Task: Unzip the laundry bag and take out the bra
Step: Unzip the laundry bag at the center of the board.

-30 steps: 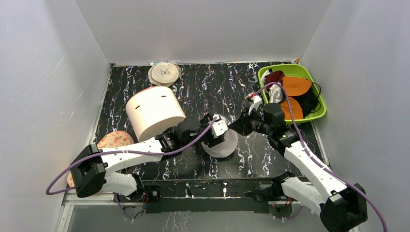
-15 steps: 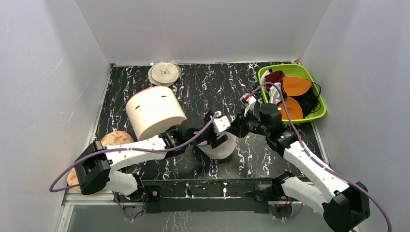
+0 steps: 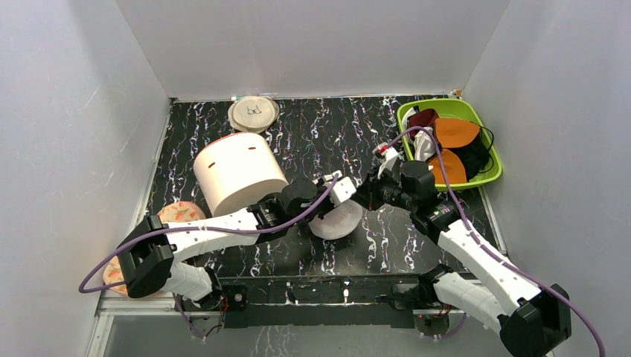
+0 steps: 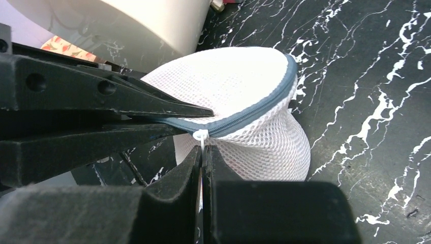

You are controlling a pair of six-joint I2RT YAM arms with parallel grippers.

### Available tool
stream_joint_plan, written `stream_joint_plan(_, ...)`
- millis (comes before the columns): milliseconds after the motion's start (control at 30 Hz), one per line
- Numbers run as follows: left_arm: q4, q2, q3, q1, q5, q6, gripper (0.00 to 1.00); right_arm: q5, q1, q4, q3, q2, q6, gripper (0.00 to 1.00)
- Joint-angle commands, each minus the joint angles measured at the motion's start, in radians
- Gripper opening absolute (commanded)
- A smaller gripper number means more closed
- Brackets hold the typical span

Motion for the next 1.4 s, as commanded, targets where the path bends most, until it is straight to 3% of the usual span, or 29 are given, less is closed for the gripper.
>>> stream_joint_plan(0, 0.028, -0.045, 0.006, 0.004, -0.080, 0.044, 0.04, 0.108, -0.001, 0.017, 0.041, -0.027, 0.005, 0.00)
stream_joint_plan(67, 0.039, -0.054, -0.001, 0.003, -0.091, 0.054, 0.00, 0.159, -0.001, 0.009, 0.039, -0.026, 0.017, 0.00)
stream_joint_plan(333, 0.059, -0.103, -0.029, 0.003, -0.041, 0.100, 0.00, 0.281, -0.010, -0.029, 0.049, 0.015, 0.043, 0.00)
stream_joint_plan(633, 0.038, -0.091, -0.018, 0.002, -0.034, 0.114, 0.00, 0.157, -0.031, 0.001, 0.078, 0.015, -0.006, 0.00)
stream_joint_plan(700, 0.021, -0.075, -0.005, 0.003, -0.033, 0.099, 0.15, 0.088, -0.031, 0.019, 0.083, 0.005, -0.025, 0.00)
stream_joint_plan(900, 0.014, -0.076, 0.002, 0.003, 0.003, 0.076, 0.39, -0.025, -0.029, 0.048, 0.084, 0.007, -0.028, 0.00)
stream_joint_plan(1067, 0.031, -0.103, -0.006, 0.003, 0.062, 0.031, 0.67, -0.063, -0.027, 0.066, 0.082, 0.010, -0.015, 0.00)
stream_joint_plan(1200, 0.042, -0.096, -0.010, 0.003, 0.085, 0.014, 0.71, -0.082, -0.020, 0.080, 0.081, 0.012, -0.006, 0.00)
stream_joint_plan(1367, 0.025, -0.059, 0.007, 0.004, 0.018, 0.011, 0.65, -0.102, -0.012, 0.103, 0.071, 0.015, 0.006, 0.00)
